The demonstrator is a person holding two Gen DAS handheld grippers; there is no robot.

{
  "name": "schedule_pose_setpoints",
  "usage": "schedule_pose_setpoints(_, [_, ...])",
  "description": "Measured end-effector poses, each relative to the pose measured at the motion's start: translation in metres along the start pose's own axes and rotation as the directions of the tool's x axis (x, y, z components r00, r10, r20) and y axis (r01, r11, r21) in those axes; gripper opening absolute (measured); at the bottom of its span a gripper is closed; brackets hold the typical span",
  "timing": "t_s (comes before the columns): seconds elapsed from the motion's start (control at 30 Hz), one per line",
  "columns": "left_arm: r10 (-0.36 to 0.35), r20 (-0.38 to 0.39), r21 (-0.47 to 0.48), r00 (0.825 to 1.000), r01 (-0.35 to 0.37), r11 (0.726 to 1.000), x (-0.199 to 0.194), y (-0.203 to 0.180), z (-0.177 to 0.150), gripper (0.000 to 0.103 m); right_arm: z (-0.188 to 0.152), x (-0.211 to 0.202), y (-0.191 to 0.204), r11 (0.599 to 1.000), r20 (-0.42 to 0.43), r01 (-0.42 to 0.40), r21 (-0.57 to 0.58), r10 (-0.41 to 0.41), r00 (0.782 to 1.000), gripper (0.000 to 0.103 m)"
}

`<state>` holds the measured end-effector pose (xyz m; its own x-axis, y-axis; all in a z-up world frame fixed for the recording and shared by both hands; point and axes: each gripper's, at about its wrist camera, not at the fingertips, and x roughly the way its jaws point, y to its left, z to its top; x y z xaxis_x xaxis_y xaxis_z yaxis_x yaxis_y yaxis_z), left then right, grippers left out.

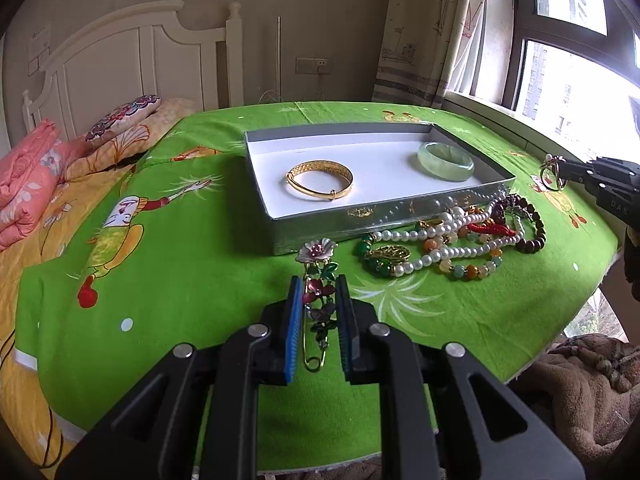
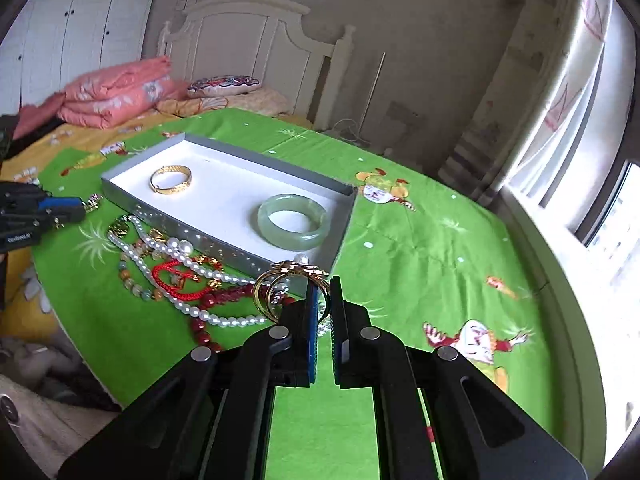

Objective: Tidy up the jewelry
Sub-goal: 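Grasp the gold pearl ring with the right tool while the left tool lifts the brooch, then carry the brooch and ring into the tray and open both tools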

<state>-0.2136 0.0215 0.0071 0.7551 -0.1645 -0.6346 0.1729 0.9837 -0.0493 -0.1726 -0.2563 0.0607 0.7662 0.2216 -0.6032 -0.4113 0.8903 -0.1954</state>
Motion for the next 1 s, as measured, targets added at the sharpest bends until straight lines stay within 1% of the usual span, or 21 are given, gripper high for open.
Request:
schedule_pose_setpoints(0.07, [-0.011,0.000,-0.007,1.000,0.011,1.000,-0.001,0.000,0.000,0.016,-0.002,0.003,-0.003,0.995,-0.011,-0.075,0.063,0.076,0.997,0.006])
schedule_pose_setpoints(0.13, [-0.019,-0.004,-0.010,1.000,0.019,1.000,0.000,0.000,-0.001,0.016,-0.004,0.007,-0.002,0.987,-0.023,-0.126,0.104,0.129,0.991,0.006])
schedule_pose_setpoints(0.27, [-0.028,-0.006,-0.010,1.000,0.028,1.000,-0.001,-0.003,-0.001,0.016,-0.012,0.014,0.009,0.974,-0.044,-0.179,0.140,0.187,0.981,0.006])
schedule_pose_setpoints(0.5, [-0.028,0.030,0.013,0.999,0.028,1.000,-0.010,-0.009,0.013,0.016,-0.004,0.012,0.011,0.963,-0.021,-0.220,0.158,0.226,0.974,0.006])
schedule_pose_setpoints(0.73, [-0.035,0.069,0.083,0.997,0.030,0.996,-0.009,-0.027,0.048,0.016,0.016,0.018,0.020,0.965,-0.002,-0.232,0.120,0.234,0.972,0.006])
schedule_pose_setpoints(0.87, [-0.059,0.068,0.100,0.996,0.052,0.994,0.002,-0.035,0.069,0.016,0.031,0.026,0.026,0.967,0.007,-0.238,0.093,0.238,0.971,0.006])
schedule_pose_setpoints(1.0, [-0.082,0.053,0.092,0.995,0.077,0.993,0.019,-0.039,0.090,0.016,0.049,0.039,0.031,0.964,0.006,-0.254,0.075,0.254,0.967,0.006])
